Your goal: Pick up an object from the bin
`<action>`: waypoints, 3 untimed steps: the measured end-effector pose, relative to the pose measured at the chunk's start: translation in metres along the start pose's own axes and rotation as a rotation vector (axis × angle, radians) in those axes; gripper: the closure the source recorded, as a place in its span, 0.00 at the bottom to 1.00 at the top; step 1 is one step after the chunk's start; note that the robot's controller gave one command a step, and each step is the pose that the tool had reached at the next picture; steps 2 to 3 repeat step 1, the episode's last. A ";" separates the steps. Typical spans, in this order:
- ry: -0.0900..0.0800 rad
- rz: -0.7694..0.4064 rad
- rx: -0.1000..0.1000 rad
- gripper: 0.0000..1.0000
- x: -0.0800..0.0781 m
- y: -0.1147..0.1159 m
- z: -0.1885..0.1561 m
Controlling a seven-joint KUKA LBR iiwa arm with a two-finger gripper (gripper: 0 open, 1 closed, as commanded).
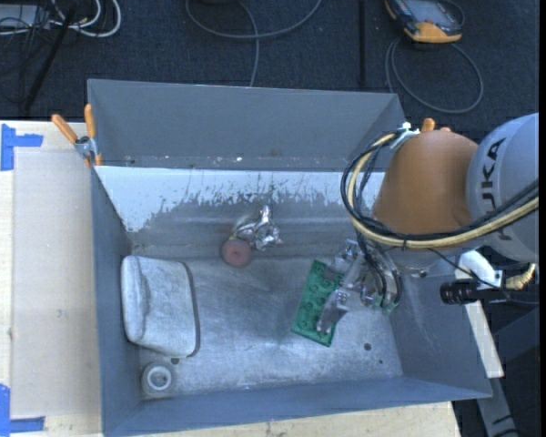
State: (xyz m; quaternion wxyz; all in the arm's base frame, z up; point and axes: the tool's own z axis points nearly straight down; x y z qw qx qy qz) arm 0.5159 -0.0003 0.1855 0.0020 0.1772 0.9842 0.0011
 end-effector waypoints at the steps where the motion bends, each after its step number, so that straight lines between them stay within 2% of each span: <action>1: -0.001 -0.017 0.001 1.00 0.002 -0.005 -0.056; 3: -0.001 -0.017 0.001 1.00 0.002 -0.005 -0.056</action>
Offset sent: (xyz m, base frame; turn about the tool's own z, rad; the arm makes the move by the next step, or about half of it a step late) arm -0.0045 -0.0051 0.0529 -0.0156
